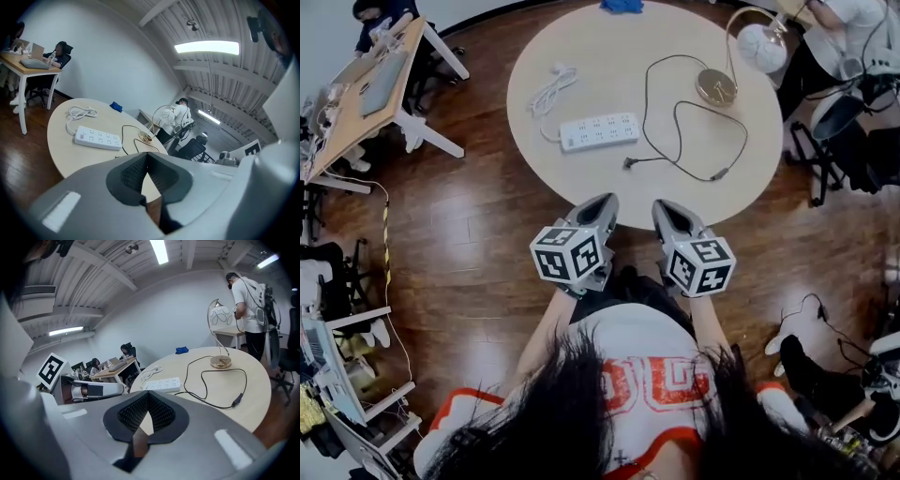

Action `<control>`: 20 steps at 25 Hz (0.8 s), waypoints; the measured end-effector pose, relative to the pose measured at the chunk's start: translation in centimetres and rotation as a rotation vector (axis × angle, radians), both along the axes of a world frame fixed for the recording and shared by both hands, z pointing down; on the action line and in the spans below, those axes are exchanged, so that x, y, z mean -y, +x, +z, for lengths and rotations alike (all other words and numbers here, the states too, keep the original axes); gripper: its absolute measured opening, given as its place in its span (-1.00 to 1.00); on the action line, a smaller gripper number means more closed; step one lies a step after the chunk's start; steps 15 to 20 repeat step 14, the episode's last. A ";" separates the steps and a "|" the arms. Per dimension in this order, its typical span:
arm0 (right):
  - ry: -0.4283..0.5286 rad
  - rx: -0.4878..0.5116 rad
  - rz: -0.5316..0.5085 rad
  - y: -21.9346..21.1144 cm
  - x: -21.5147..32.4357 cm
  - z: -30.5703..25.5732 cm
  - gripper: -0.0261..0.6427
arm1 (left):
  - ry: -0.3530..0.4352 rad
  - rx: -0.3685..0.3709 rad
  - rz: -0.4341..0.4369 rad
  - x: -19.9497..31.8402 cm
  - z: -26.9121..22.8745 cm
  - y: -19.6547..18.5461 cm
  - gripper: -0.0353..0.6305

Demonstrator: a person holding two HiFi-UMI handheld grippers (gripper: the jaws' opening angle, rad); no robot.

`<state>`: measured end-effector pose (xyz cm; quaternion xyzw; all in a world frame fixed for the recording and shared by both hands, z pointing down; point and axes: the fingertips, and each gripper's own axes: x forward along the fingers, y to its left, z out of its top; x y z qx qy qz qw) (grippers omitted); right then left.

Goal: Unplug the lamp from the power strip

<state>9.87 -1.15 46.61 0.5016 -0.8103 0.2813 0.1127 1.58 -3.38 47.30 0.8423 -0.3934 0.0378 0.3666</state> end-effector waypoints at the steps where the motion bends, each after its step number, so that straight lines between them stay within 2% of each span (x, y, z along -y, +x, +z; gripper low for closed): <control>1: -0.002 0.005 -0.005 0.1 -0.6 0.2 -0.92 | 0.003 0.007 -0.005 -0.6 0.0 0.1 -0.89; 10: 0.003 0.014 -0.057 0.7 -3.6 1.0 -0.92 | 0.020 0.039 -0.057 -4.1 0.2 0.5 -0.89; 20: 0.008 0.009 -0.068 0.4 -4.2 0.9 -0.92 | 0.025 0.041 -0.064 -5.1 0.1 0.3 -0.89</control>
